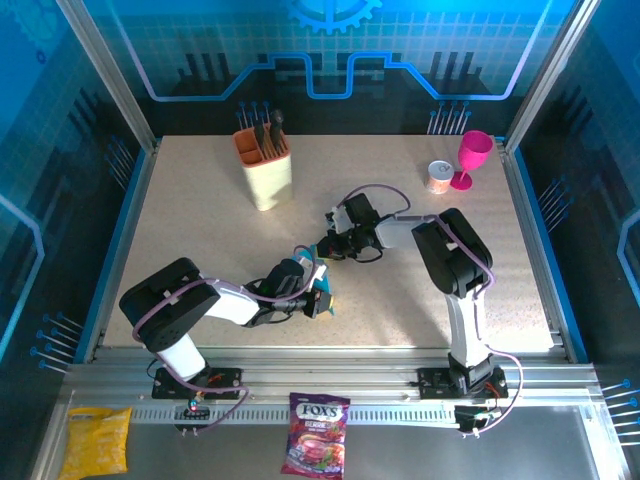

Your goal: Fold a paper plane with a square sheet of paper (pick it up from the middle)

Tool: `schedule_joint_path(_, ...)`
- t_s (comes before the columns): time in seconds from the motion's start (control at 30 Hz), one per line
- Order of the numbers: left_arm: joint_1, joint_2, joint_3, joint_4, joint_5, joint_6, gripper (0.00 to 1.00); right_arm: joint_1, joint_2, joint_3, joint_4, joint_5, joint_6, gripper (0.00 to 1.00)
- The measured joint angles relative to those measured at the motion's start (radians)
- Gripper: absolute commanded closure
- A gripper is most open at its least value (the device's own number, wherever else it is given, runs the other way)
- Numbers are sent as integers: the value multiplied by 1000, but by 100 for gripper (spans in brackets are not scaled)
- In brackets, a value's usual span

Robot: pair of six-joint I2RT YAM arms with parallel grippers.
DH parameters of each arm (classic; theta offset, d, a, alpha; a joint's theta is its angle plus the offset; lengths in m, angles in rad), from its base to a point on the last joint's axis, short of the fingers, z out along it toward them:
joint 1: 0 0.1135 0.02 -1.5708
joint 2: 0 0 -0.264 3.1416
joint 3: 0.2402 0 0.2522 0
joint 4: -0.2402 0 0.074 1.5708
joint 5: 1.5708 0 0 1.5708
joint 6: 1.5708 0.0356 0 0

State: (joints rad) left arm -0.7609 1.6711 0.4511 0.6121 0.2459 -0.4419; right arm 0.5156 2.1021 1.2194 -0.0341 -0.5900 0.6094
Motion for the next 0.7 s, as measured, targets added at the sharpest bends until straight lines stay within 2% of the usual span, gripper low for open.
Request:
schedule_joint_path(0.27, 3, 3, 3, -1, 10, 0, 100, -36, 54, 81, -63, -65, 59, 98)
schedule_joint_path(0.57, 5, 4, 18, -27, 18, 4, 100, -178, 63, 132, -56, 49, 71, 97)
schedule_joint_path(0.7, 2, 6, 48, -77, 27, 14, 100, -214, -15, 77, -63, 86, 61, 96)
